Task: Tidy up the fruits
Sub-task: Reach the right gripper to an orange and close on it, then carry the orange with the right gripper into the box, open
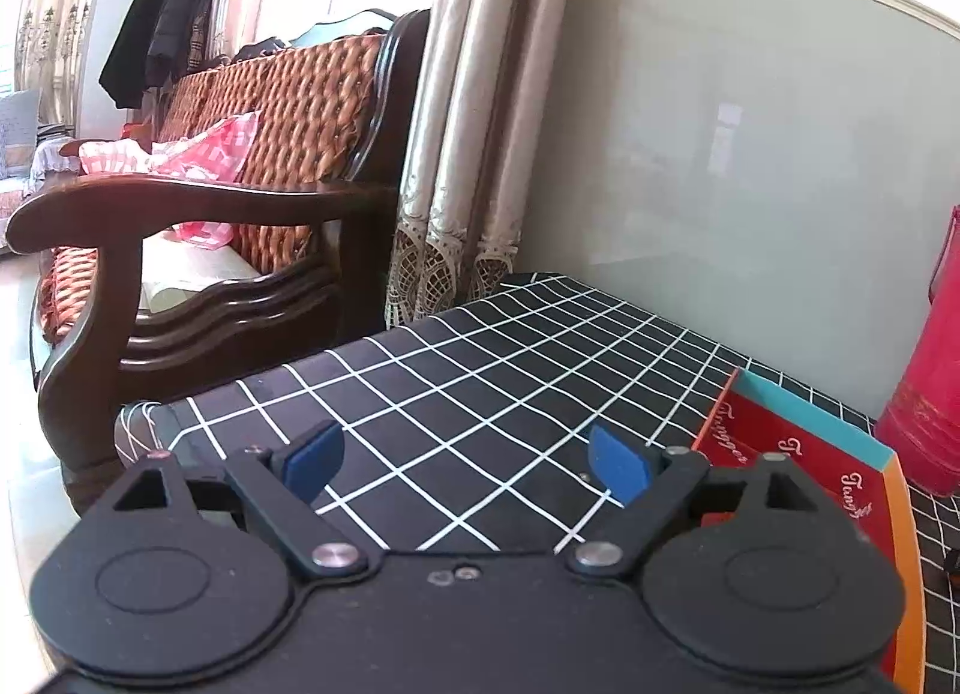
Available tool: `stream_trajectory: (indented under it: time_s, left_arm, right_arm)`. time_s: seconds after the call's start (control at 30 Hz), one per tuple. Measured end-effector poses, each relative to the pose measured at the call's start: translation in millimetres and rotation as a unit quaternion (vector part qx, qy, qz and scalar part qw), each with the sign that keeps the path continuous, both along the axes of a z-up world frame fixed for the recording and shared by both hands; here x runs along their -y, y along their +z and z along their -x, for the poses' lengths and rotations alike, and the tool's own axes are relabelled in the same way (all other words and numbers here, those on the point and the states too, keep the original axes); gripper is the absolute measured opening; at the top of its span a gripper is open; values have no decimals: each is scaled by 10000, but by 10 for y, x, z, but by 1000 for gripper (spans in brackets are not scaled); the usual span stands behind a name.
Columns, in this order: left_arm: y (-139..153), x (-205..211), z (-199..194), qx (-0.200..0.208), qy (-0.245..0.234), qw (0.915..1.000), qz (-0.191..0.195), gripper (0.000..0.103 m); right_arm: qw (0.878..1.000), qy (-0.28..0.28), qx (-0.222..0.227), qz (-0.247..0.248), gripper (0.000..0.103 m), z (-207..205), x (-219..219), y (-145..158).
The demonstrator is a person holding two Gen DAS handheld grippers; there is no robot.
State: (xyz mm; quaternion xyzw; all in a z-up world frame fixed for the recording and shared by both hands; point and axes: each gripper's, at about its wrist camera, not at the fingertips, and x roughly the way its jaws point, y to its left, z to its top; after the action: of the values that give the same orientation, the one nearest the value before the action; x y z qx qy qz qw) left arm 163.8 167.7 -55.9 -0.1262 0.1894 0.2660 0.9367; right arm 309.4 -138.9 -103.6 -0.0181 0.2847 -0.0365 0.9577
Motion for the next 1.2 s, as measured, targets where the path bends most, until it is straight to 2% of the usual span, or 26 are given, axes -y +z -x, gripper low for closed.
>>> stream_trajectory:
  time_s: [0.13, 0.27, 0.53, 0.63, 0.87, 0.97, 1.1, 1.2]
  left_arm:
    - [-8, 28, -11, -13, -54, 10000, 24, 82]
    - [-12, 25, -5, -27, -56, 10000, 10, 83]
    - [-17, 35, -4, -45, -13, 10000, 1, 83]
    - [-20, 36, -6, -52, -11, 10000, 4, 83]
    - [-19, 42, -12, -55, -17, 10000, 3, 83]
    - [-20, 27, -10, -49, 12, 10000, 45, 83]
    - [-19, -3, 14, -30, 77, 9999, 96, 83]
    - [-16, -15, 25, -24, 99, 9999, 134, 83]
  right_arm:
    - [9999, -4, 8, 143, 53, -25, -4, -29]
    - [9994, -34, 49, 327, 41, -49, -3, -62]
    - [9990, -25, 10, 456, 41, -57, -1, -86]
    - [9979, -14, -54, 646, 41, -81, -25, -122]
    - [9999, 12, -45, -101, 40, -39, 135, -66]
    - [9989, 185, 197, -382, 40, 70, 120, 35]
    - [9883, 855, 680, -1060, 40, 317, 74, 237]
    - [9723, 1583, 905, -1460, 40, 498, -40, 353]
